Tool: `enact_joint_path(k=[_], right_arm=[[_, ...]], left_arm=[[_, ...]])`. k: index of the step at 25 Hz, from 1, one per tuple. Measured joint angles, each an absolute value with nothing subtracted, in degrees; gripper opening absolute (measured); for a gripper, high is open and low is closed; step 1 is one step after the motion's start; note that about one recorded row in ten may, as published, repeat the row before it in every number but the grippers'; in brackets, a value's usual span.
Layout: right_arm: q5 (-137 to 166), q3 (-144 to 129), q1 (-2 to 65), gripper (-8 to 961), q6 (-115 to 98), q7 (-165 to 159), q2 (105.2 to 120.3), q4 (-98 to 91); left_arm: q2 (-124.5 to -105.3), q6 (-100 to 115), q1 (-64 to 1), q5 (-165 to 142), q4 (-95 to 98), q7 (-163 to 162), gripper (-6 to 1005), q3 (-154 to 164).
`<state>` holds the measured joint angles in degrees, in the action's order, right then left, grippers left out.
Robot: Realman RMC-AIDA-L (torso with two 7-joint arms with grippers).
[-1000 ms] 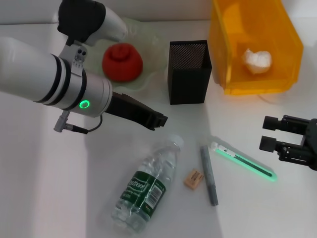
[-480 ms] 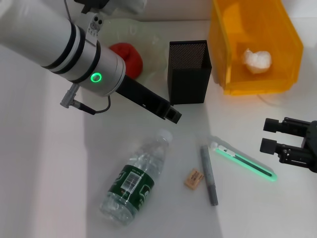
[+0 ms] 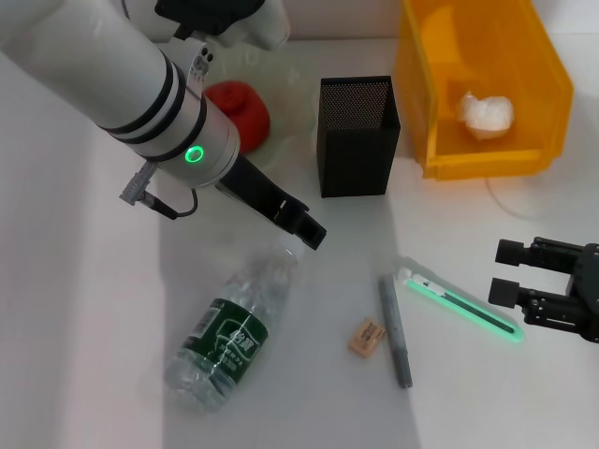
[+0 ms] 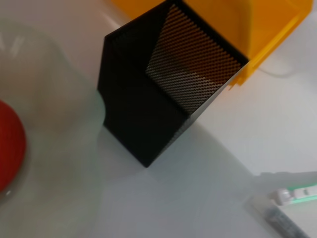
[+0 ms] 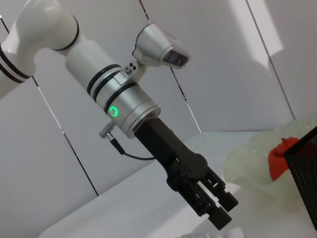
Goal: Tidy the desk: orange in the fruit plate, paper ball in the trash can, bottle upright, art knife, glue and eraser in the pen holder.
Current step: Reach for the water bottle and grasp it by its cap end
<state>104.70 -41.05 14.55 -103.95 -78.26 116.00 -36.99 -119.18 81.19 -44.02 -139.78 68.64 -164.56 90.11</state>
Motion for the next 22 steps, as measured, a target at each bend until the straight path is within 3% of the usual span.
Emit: enact_joint_path(k=[10, 22], right_arm=[[104.8, -41.0, 14.9, 663, -103.3, -77.4, 116.05, -36.2], [104.8, -41.0, 15.1, 662, -103.3, -77.3, 116.01, -36.1]], left_arm=[[-119.18, 79.5, -43.6, -141.7, 66.2, -164.9, 832, 90.6], [-119.18, 77.3, -43.6, -141.6, 64.8, -164.9, 811, 92.2]])
